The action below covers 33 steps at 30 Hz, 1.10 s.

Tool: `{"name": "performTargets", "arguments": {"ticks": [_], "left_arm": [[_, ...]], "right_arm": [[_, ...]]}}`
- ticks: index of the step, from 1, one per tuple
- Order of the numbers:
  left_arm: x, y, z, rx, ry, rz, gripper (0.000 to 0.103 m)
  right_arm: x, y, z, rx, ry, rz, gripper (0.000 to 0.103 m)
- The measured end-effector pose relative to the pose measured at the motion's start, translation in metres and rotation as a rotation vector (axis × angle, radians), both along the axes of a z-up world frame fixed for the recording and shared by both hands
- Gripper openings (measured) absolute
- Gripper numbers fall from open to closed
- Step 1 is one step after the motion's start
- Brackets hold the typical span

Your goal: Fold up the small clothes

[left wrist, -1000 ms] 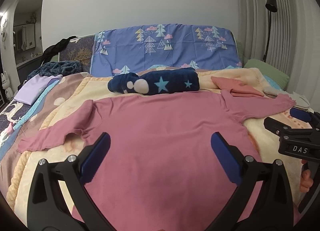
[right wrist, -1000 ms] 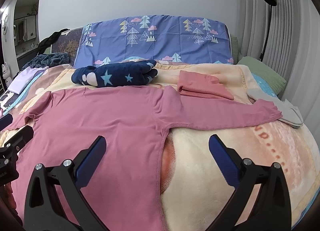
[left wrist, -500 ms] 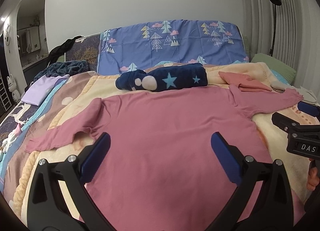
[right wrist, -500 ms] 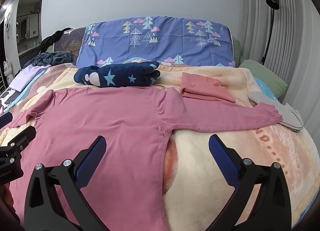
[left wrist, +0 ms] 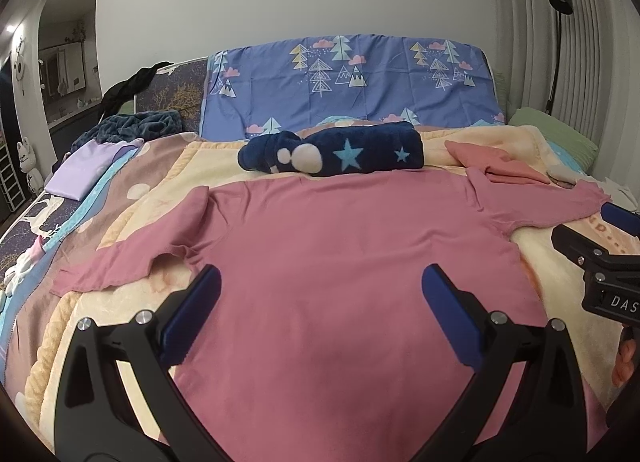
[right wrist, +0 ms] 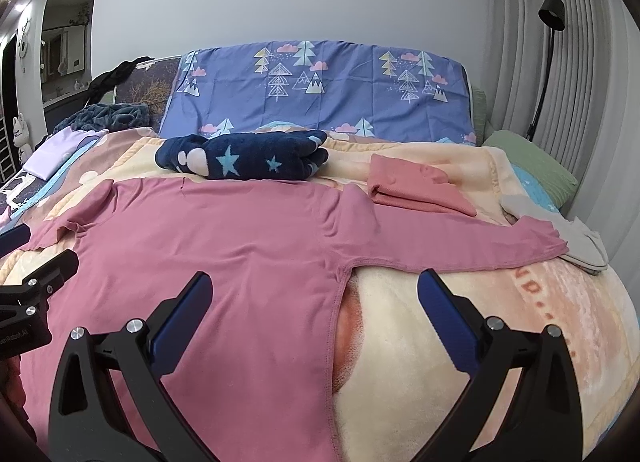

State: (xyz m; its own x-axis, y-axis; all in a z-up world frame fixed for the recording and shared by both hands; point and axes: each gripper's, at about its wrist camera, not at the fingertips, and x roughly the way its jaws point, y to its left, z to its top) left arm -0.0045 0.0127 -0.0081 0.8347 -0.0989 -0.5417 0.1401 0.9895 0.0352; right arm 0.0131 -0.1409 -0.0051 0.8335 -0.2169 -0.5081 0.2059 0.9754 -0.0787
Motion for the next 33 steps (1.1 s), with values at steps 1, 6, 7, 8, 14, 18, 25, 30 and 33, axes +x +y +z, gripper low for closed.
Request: {"name": "performTargets", "arguments": {"ticks": [1,6,7,8,14,18,25,30,33], "left_arm": [[0.0,0.0,0.0,0.0,0.002,-0.005,0.101],[0.0,-0.002,-0.003,0.002,0.009,-0.013,0.101],[0.0,-0.002,-0.004,0.0,0.01,-0.013,0.101],[0.001,-0.001,-0.004,-0.001,0.011,-0.011,0.101],[0.001,0.0,-0.007,-0.003,0.016,-0.008,0.101],[0.002,0.001,-0.009,-0.004,0.02,-0.009,0.101],[0.003,0.003,-0.012,-0.015,0.025,-0.003,0.101],[0.005,0.003,-0.013,-0.015,0.03,-0.004,0.101],[0.006,0.004,-0.015,-0.015,0.034,-0.007,0.101]], "right_arm": [[0.0,0.001,0.0,0.001,0.001,0.003,0.102],[0.001,0.004,-0.001,-0.004,0.005,0.01,0.102],[0.001,0.004,-0.001,-0.003,0.006,0.01,0.102],[0.001,0.004,-0.001,-0.003,0.005,0.01,0.102],[0.003,0.005,-0.005,0.003,0.015,0.005,0.102],[0.004,0.005,-0.007,0.007,0.023,0.007,0.102],[0.005,0.008,-0.008,0.005,0.03,0.007,0.102],[0.007,0.009,-0.009,-0.002,0.038,0.011,0.102],[0.008,0.01,-0.01,-0.003,0.043,0.012,0.102]]}}
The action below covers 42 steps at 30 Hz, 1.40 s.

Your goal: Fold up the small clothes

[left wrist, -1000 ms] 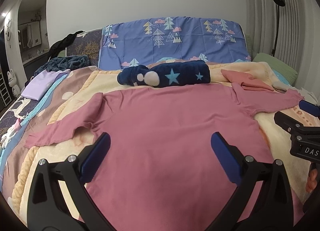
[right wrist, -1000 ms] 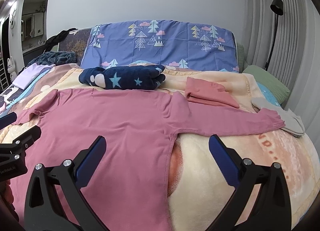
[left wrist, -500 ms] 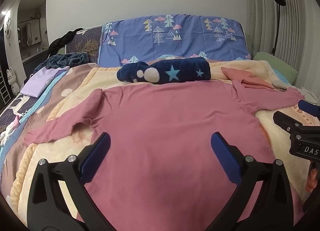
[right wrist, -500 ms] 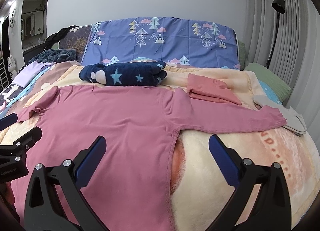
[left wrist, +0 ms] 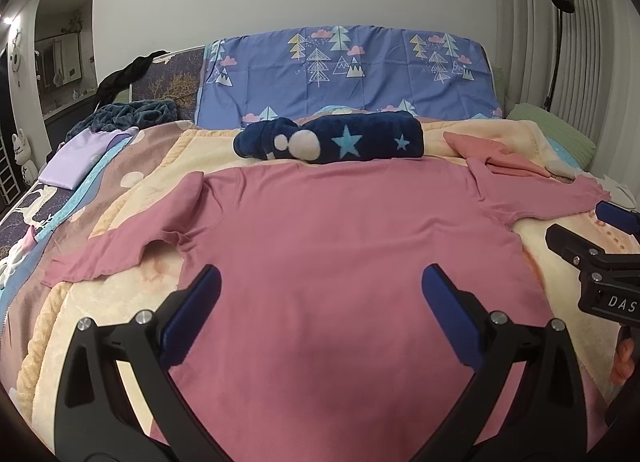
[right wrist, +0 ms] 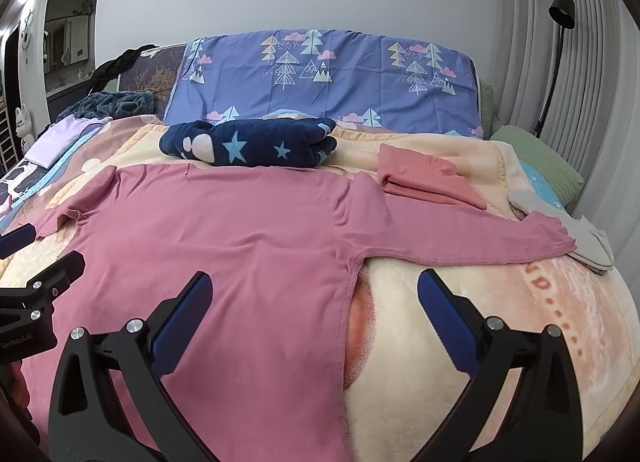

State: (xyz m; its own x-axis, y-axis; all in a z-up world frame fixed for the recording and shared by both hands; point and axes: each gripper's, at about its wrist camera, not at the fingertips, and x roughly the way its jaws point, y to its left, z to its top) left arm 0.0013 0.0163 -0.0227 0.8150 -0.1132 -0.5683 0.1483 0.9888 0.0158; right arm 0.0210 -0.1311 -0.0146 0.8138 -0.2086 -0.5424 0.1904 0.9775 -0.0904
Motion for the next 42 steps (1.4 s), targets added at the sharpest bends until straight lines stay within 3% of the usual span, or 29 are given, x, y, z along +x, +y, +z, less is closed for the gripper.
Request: {"name": "performTargets", "arguments": {"ticks": [13,19,21,24,26,30,32,34,39,40,42], "left_arm": [[0.01,0.026,-0.012,0.007,0.035,0.043,0.101],[0.016,0.061,-0.02,-0.018,0.072,0.095,0.101],[0.021,0.087,-0.025,-0.084,0.114,0.123,0.094],[0.028,0.135,-0.027,-0.212,0.145,0.162,0.071],[0.035,0.195,-0.032,-0.295,0.145,0.302,0.058],[0.043,0.298,-0.05,-0.425,0.169,0.53,0.055],[0.046,0.356,-0.067,-0.541,0.196,0.651,0.066],[0.051,0.408,-0.084,-0.634,0.217,0.763,0.069],[0.072,0.467,-0.112,-0.749,0.235,0.89,0.071],[0.075,0.474,-0.116,-0.782,0.212,0.898,0.07],[0.084,0.477,-0.115,-0.805,0.172,0.873,0.042]], "right_arm": [[0.013,0.007,-0.002,-0.017,0.023,0.012,0.102],[0.022,0.012,-0.004,-0.027,0.04,0.028,0.102],[0.025,0.012,-0.005,-0.031,0.047,0.025,0.102],[0.03,0.01,-0.01,-0.03,0.071,0.022,0.102],[0.034,0.01,-0.012,-0.035,0.08,0.022,0.102],[0.041,0.007,-0.013,-0.053,0.09,0.017,0.102],[0.044,0.004,-0.014,-0.061,0.095,0.007,0.102],[0.048,0.003,-0.017,-0.07,0.108,-0.003,0.102],[0.055,0.006,-0.023,-0.083,0.132,-0.004,0.102],[0.056,0.007,-0.023,-0.087,0.134,-0.001,0.102],[0.059,0.01,-0.025,-0.101,0.14,0.005,0.102]]}}
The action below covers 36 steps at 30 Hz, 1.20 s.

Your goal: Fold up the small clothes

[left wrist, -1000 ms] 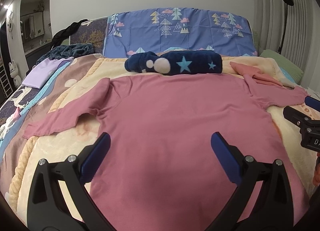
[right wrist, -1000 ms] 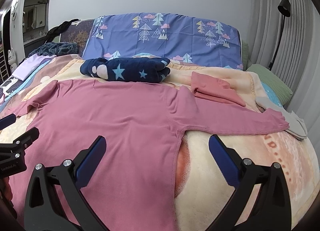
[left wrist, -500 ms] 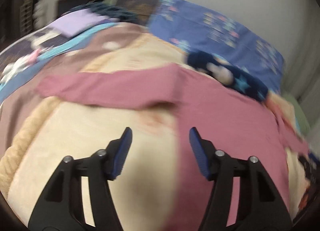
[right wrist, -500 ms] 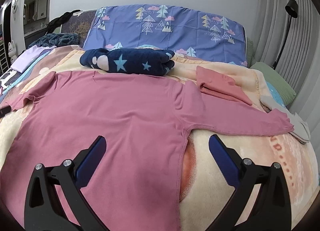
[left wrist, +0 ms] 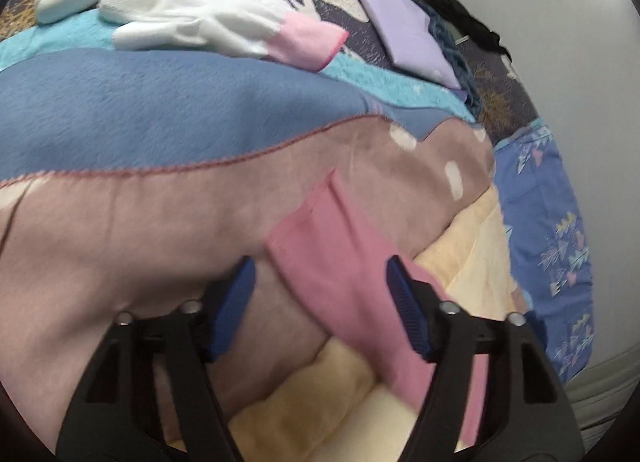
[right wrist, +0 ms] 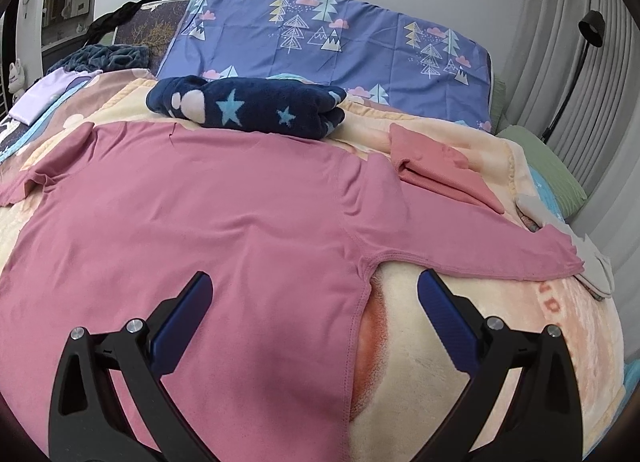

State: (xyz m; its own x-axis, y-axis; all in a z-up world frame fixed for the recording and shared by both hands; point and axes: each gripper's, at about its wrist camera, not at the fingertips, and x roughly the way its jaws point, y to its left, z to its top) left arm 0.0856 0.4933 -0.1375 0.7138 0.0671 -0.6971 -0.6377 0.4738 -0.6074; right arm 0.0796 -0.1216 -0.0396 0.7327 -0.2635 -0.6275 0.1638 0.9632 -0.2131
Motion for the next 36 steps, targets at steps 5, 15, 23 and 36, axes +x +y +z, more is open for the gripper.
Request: {"name": "performTargets", "arguments": {"ticks": [5,15,23,36], "left_arm": [[0.021,-0.015,0.011,0.013,-0.037,-0.031,0.002],[0.075,-0.271,0.188,0.329,-0.389,-0.678,0.002],[0.083,-0.504,0.141,0.328,-0.357,-1.137,0.002],[0.082,-0.553,0.043,0.319,-0.126,-1.254,0.003]], "right_arm": [[0.006,-0.001,-0.004,-0.02,0.013,-0.01,0.102],[0.006,-0.027,-0.004,0.045,-0.021,-0.062,0.102],[-0.009,-0.08,0.004,0.117,-0.069,-0.157,0.102],[0.059,-0.111,-0.002,0.69,0.101,0.037,0.067]]}}
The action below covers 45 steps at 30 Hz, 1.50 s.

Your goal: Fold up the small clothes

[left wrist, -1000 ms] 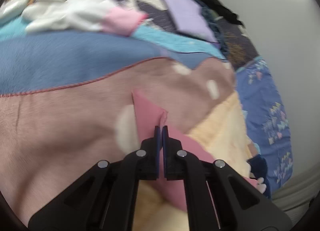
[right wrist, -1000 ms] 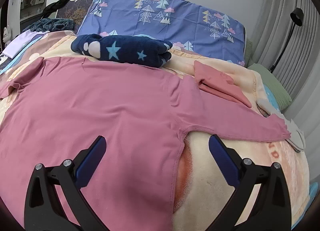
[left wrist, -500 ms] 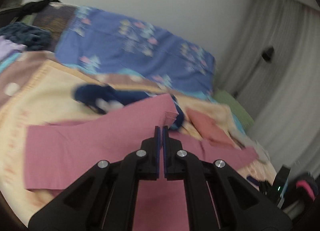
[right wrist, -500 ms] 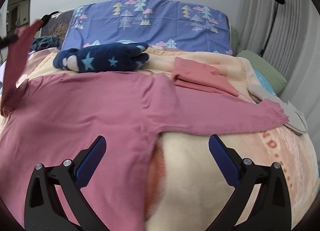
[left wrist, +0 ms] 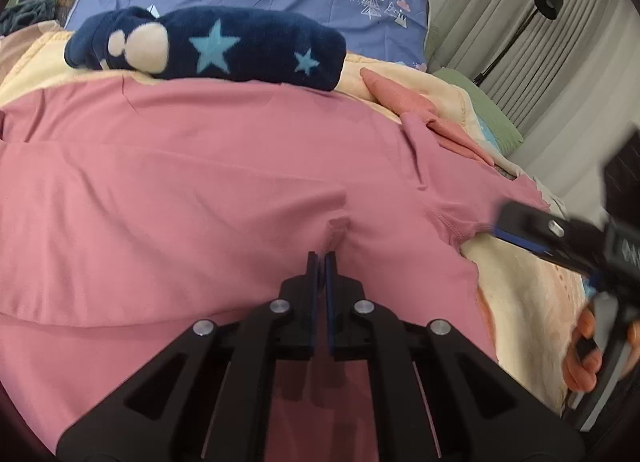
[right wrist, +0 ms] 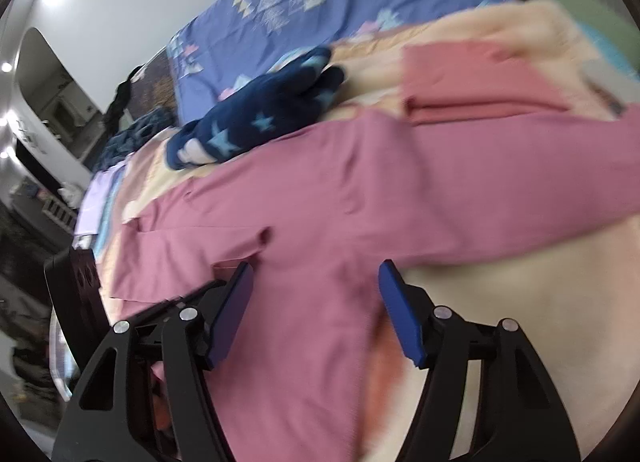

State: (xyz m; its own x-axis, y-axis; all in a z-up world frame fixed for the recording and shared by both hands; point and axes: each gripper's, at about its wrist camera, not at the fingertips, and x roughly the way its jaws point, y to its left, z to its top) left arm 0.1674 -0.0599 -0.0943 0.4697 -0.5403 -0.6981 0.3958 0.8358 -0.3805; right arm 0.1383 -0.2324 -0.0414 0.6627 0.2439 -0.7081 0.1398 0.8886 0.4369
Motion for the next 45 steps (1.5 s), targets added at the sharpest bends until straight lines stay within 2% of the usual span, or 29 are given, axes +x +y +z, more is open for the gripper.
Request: {"name": "performTargets", "arguments": {"ticks": [4,8,9,10,11,14,16,19,21,23,24,25,27,29,31,33,36,39,41,42,43,44,45], "left_arm": [[-0.008,-0.001,-0.001,0.007,-0.006,-0.008,0.003],[-0.006,0.0,-0.002,-0.007,0.002,-0.003,0.003],[-0.006,0.0,-0.001,-0.009,0.002,-0.001,0.003],[-0.005,0.001,0.0,-0.015,0.002,0.0,0.003],[-0.004,0.001,0.002,-0.021,0.001,0.002,0.003],[-0.003,-0.001,0.021,-0.059,-0.031,0.02,0.003],[-0.005,-0.004,0.046,-0.101,-0.091,0.015,0.003],[-0.009,-0.019,0.079,-0.147,-0.17,-0.027,0.003],[-0.012,-0.038,0.09,-0.129,-0.225,-0.056,0.003],[-0.013,-0.052,0.088,-0.107,-0.231,-0.075,0.004],[-0.014,-0.058,0.083,-0.088,-0.225,-0.075,0.014],[-0.014,-0.062,0.077,-0.063,-0.213,-0.074,0.033],[-0.016,-0.061,0.066,-0.023,-0.201,-0.056,0.047],[-0.018,-0.05,0.061,0.014,-0.199,-0.04,0.051],[-0.02,-0.026,0.056,0.07,-0.202,0.003,0.053],[-0.023,0.007,0.052,0.121,-0.208,0.07,0.055],[-0.028,0.061,0.047,0.171,-0.192,0.185,0.056],[-0.03,0.112,0.042,0.229,-0.175,0.308,0.056],[-0.028,0.146,0.035,0.285,-0.153,0.402,0.056],[-0.025,0.159,0.03,0.343,-0.142,0.449,0.056],[-0.021,0.171,0.022,0.425,-0.14,0.499,0.056],[-0.016,0.181,0.014,0.473,-0.129,0.527,0.056],[-0.012,0.193,0.007,0.5,-0.093,0.556,0.056]], "right_arm": [[0.047,0.028,-0.013,0.088,0.059,0.11,0.067],[0.086,0.05,-0.04,0.167,0.181,0.151,0.066],[0.09,0.052,-0.044,0.166,0.193,0.143,0.059],[0.095,0.056,-0.046,0.164,0.189,0.128,0.048],[0.098,0.06,-0.044,0.159,0.171,0.13,0.002],[0.104,0.067,-0.019,0.202,0.076,0.18,0.002],[0.096,0.07,0.022,0.119,-0.054,0.177,0.002],[0.081,0.063,0.069,0.02,-0.204,0.164,0.002],[0.074,0.052,0.079,-0.033,-0.244,0.133,0.002],[0.075,0.031,0.073,-0.075,-0.23,0.084,0.002],[0.08,0.025,0.064,-0.084,-0.206,0.077,0.002],[0.085,0.017,0.049,-0.09,-0.161,0.077,0.002],[0.095,0.005,0.017,-0.078,-0.068,0.067,0.005],[0.098,-0.006,-0.007,-0.036,-0.005,0.043,0.006],[0.096,-0.018,-0.02,0.001,0.019,0.003,0.01],[0.09,-0.027,-0.02,0.008,0.01,-0.026,0.018],[0.075,-0.029,-0.005,-0.034,-0.054,-0.043,0.02],[0.063,-0.008,0.007,-0.023,-0.106,0.107,0.02],[0.061,0.008,-0.002,-0.007,-0.073,0.199,0.024],[0.063,0.015,-0.01,-0.035,-0.035,0.208,0.031],[0.07,0.023,-0.033,-0.139,0.059,0.176,0.031],[0.073,0.026,-0.047,-0.187,0.093,0.156,0.028],[0.074,0.028,-0.056,-0.199,0.081,0.148,0.028]]}}
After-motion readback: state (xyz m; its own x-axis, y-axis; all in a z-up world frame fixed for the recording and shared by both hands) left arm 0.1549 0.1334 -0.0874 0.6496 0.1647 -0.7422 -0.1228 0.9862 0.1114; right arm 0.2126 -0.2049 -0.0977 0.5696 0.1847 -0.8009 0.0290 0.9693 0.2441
